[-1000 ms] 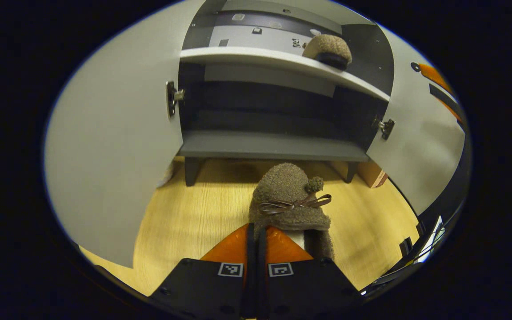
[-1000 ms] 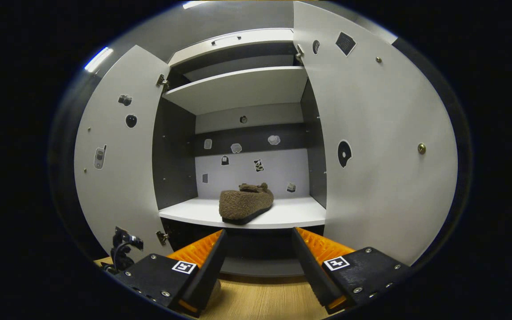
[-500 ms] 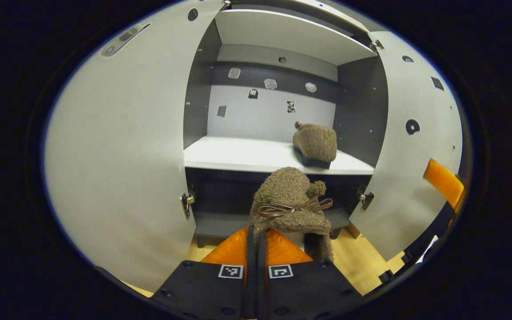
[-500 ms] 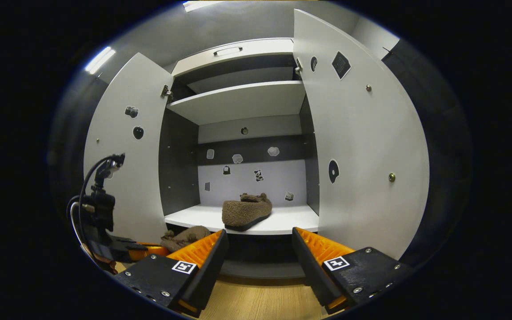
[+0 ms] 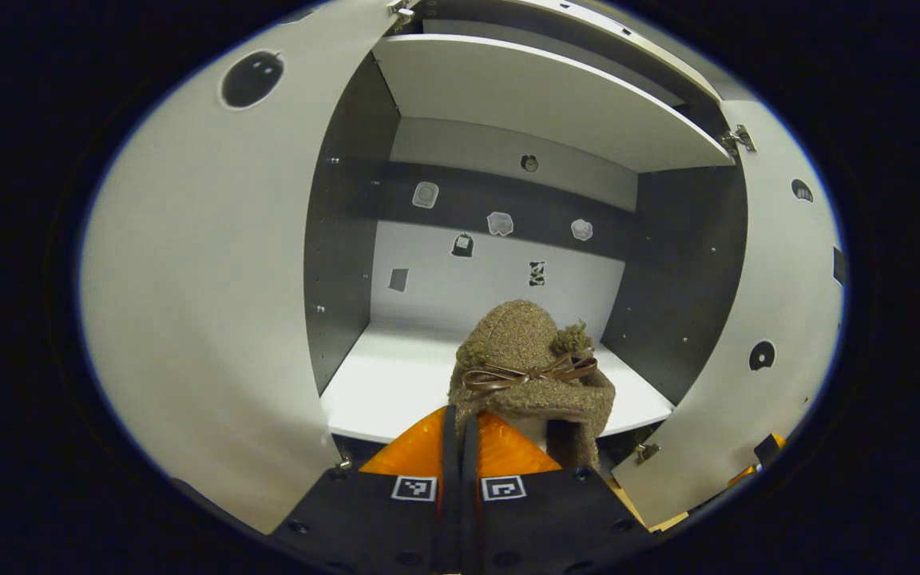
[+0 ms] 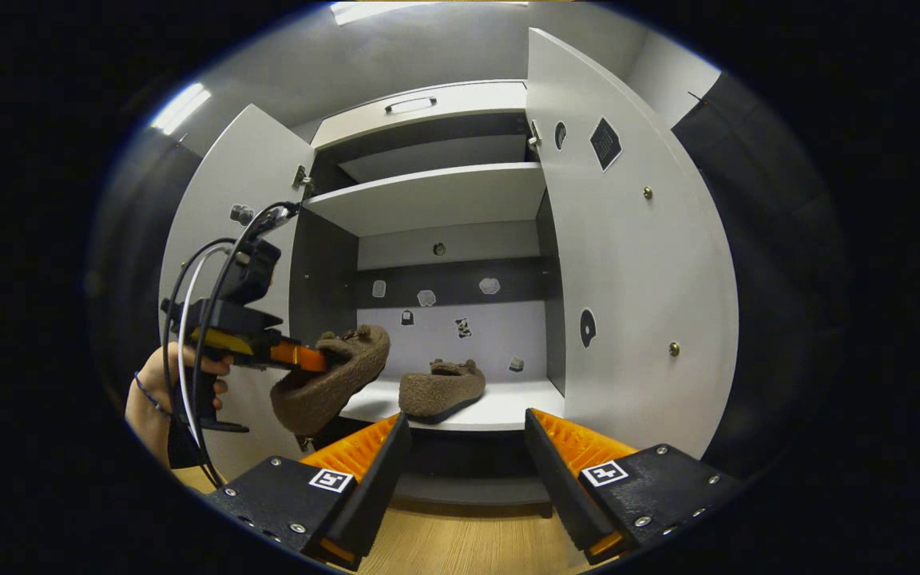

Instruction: Grab one shoe with the right hand and put it into the shoe cabinet, grab the other shoe with the left hand and put it into the shoe cabinet; then close the right door with the right hand and the left door with the left hand.

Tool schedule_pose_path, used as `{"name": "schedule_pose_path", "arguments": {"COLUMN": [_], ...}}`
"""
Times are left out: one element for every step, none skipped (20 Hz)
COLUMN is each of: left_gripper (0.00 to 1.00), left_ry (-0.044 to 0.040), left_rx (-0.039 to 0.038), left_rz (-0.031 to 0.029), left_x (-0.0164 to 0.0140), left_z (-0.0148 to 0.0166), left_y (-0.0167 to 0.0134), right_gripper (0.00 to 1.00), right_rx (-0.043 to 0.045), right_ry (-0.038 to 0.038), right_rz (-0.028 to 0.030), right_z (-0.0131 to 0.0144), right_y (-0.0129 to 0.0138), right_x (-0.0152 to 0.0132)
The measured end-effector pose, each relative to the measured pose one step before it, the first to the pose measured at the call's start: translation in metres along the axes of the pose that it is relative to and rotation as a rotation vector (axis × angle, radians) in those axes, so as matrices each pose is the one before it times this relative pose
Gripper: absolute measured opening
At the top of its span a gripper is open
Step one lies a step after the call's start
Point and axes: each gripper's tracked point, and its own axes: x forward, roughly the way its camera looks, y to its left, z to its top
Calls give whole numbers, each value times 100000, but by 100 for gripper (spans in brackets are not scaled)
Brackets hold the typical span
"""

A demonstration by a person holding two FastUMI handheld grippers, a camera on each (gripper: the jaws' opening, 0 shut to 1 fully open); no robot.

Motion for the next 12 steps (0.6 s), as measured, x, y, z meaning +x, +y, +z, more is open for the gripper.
{"name": "schedule_pose_path", "arguments": {"left_gripper": [6, 6, 6, 6, 6, 6, 6, 6, 6, 6, 6, 6], "left_ry": [-889, -289, -68, 9, 626, 831, 1550, 1637, 1215, 1288, 1449, 965], "left_rx": [644, 695, 353, -195, -507, -349, -626, -311, 487, 911, 687, -87], "left_rz": [1121, 741, 536, -232, 445, 737, 887, 455, 508, 713, 200, -527], "left_x": [775, 843, 928, 953, 1023, 876, 1018, 962, 848, 682, 746, 741], "left_z": [1099, 858, 590, 479, 270, 4, -255, -165, -447, -421, -625, -189], "left_y": [66, 93, 113, 35, 197, 316, 295, 241, 250, 269, 115, -184], "right_gripper": [88, 88, 88, 88, 88, 88, 88, 88, 88, 88, 88, 88], "right_rx": [243, 157, 65, -53, -121, -120, -9, 143, 120, -62, -248, -151], "right_ry": [-144, -213, -201, -329, -668, -560, -429, -207, -56, -128, 88, 60], "right_rz": [-230, -177, -265, -308, -545, -599, -447, -274, -35, -72, 33, -80], "right_z": [22, 37, 57, 127, 73, 124, 94, 6, -38, -15, -66, -57], "right_y": [-212, -174, -205, -220, -342, -275, -239, -158, -136, -69, -45, -42], "right_x": [70, 67, 91, 40, 66, 67, 96, 98, 133, 81, 97, 115]}}
